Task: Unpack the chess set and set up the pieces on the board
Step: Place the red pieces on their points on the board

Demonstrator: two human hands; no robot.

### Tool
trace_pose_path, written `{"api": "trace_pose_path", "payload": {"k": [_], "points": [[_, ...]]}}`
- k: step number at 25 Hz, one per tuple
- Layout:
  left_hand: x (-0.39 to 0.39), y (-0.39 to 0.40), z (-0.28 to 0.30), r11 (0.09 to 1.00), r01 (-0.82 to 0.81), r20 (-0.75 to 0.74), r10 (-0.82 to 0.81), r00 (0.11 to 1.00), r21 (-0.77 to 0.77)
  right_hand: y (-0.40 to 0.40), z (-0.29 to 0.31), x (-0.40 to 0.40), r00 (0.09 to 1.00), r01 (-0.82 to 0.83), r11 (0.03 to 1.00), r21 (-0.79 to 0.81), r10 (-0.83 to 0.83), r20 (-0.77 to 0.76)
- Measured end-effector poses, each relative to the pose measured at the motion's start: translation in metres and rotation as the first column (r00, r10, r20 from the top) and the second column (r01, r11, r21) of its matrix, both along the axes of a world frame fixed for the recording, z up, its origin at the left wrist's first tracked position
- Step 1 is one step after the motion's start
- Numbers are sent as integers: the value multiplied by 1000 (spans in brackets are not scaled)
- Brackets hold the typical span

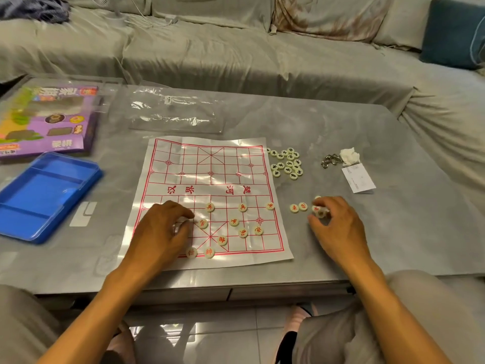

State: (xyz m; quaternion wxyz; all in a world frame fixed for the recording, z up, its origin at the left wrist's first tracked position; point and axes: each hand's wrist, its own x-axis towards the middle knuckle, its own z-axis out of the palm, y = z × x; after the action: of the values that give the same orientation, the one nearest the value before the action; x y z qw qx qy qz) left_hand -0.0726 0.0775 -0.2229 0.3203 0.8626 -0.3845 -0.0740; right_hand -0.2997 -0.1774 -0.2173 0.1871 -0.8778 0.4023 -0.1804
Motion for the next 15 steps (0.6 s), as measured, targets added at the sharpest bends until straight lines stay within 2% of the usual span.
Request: {"api": "trace_pose_path", "payload": {"k": [2,5,15], "points": [[4,5,-4,1000,-30,13,29,999,6,-12,-3,-3,997,66,997,33,-64,-53],[3,5,-5,999,-45,-5,45,999,-2,-15,-13,-3,991,48,999,-4,-48,-125],[4,4,-7,1000,-20,17,20,1000,10,-18,-9,-3,991,123,992,13,-122,-46]]}}
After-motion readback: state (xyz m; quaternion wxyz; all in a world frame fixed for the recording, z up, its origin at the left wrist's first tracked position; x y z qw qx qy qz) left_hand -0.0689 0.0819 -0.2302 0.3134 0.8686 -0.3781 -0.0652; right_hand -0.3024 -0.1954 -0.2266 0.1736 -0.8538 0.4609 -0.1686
